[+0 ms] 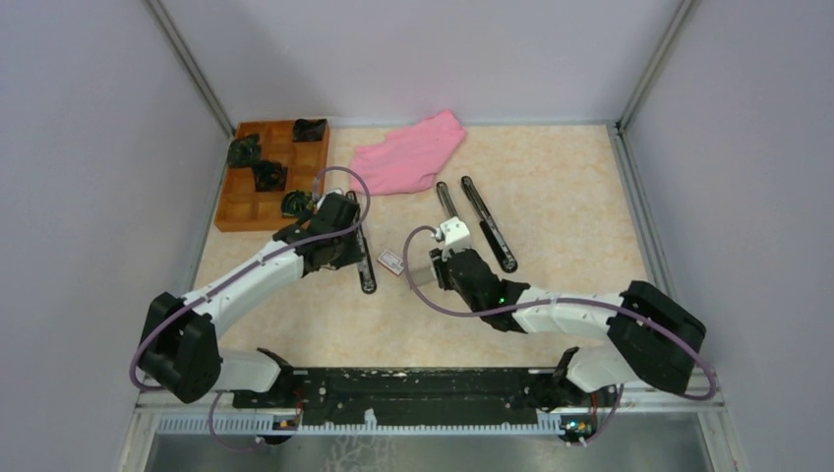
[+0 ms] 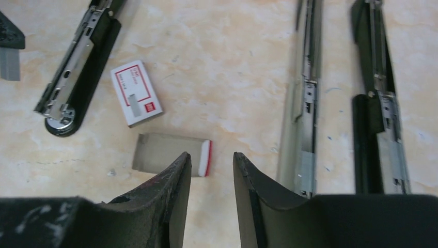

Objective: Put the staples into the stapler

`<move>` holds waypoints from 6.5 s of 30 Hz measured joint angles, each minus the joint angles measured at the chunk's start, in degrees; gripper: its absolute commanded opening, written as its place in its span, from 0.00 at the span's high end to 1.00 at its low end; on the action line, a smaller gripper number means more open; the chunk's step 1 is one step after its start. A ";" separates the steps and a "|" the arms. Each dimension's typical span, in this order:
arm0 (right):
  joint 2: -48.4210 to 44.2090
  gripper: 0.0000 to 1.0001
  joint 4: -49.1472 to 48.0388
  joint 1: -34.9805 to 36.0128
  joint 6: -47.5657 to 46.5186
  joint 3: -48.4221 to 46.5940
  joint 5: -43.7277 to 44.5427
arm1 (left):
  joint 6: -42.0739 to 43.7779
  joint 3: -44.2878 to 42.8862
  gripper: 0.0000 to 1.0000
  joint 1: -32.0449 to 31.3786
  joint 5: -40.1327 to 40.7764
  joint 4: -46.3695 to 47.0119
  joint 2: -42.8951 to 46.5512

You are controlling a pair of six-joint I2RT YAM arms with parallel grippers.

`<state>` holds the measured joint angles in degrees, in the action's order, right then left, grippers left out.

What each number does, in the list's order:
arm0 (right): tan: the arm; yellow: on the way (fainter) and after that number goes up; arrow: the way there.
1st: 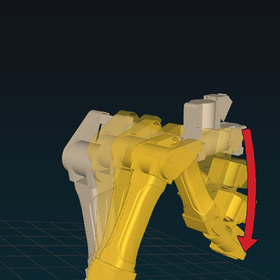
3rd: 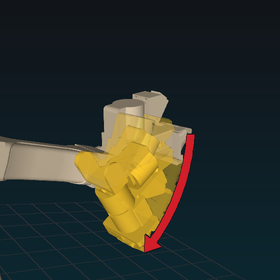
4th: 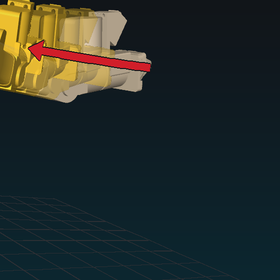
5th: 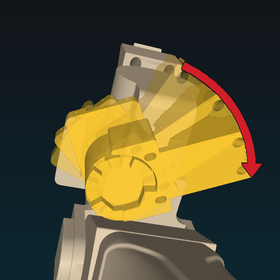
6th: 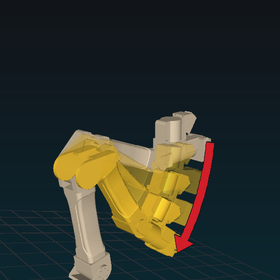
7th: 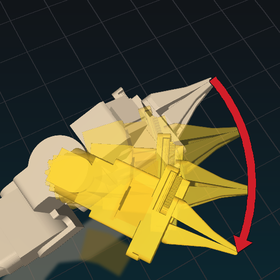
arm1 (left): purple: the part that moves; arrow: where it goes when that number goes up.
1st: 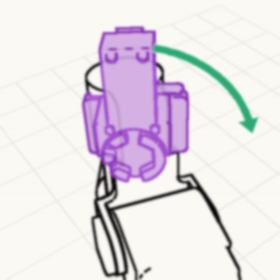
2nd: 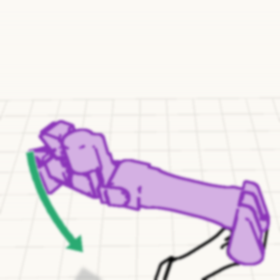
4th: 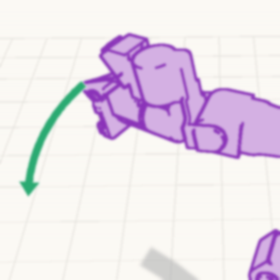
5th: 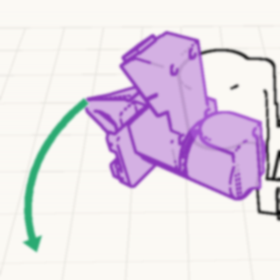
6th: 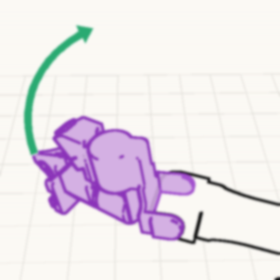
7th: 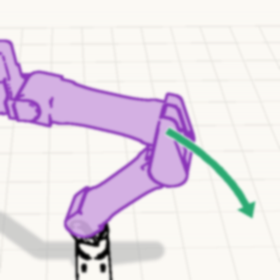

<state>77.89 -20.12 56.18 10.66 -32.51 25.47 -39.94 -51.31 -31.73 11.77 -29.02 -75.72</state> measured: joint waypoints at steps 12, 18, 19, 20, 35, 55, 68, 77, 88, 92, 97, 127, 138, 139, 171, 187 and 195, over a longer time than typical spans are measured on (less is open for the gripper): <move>-15.76 0.24 -4.35 -2.73 -2.10 11.30 14.19 | -6.36 -3.52 0.92 -3.15 7.08 -3.91 -5.03; -20.37 0.14 -8.00 -4.00 -3.15 16.24 20.20 | -8.52 -5.27 0.94 -4.09 8.70 -4.70 -7.19; -20.90 0.12 -8.66 -4.33 -3.19 16.74 20.92 | -8.72 -5.42 0.94 -4.22 8.92 -4.76 -7.54; -21.33 0.11 -9.29 -4.63 -3.19 17.16 21.51 | -8.92 -5.62 0.94 -4.35 9.20 -4.90 -8.02; -24.26 0.01 -14.27 -6.12 -3.23 19.78 27.06 | -9.35 -10.40 0.97 -5.79 12.68 -7.61 -14.84; -24.26 0.01 -14.56 -6.54 -3.63 19.78 27.19 | -9.03 -12.55 0.99 -5.90 14.64 -10.05 -18.84; -24.11 0.01 -14.56 -6.60 -3.63 19.78 26.91 | -8.87 -12.63 0.99 -5.90 14.71 -9.99 -19.52; -23.71 0.01 -14.53 -6.84 -3.63 19.78 26.71 | -7.10 -12.68 0.99 -6.03 14.78 -10.01 -19.52; -23.32 0.01 -14.53 -6.86 -3.63 19.78 26.36 | -4.00 -13.40 1.00 -6.45 14.73 -10.10 -20.61; -23.06 0.01 -14.53 -6.86 -3.63 19.78 26.08 | -3.91 -13.40 1.00 -6.45 14.64 -10.10 -20.61; -22.97 0.01 -14.53 -6.86 -3.63 19.78 25.86 | -3.91 -13.40 1.00 -6.45 14.64 -10.27 -20.11; -21.38 0.01 -14.53 -6.86 -3.63 19.76 25.53 | -5.05 -13.40 1.00 -6.54 15.45 -11.06 -19.37; -21.09 0.01 -14.49 -6.86 -3.63 19.76 25.40 | -5.44 -13.40 1.00 -6.56 15.28 -11.10 -19.39; -21.09 0.01 -14.49 -6.86 -3.63 19.76 25.40 | -5.46 -13.40 1.00 -6.56 15.30 -11.15 -19.39; -20.04 0.01 -14.40 -6.95 -3.63 19.76 24.96 | -5.55 -14.56 1.00 -7.19 16.28 -12.22 -19.63; -19.96 0.01 -14.38 -6.97 -3.63 19.76 24.55 | -5.95 -14.56 1.00 -7.19 16.28 -12.48 -21.05; -19.85 0.01 -14.38 -6.97 -3.61 19.76 24.39 | -6.56 -14.56 1.00 -7.19 16.04 -12.48 -22.10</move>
<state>58.04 -34.50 49.21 7.05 -12.75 49.87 -46.50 -65.87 -38.92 27.81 -41.50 -97.82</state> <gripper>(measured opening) 0.987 0.201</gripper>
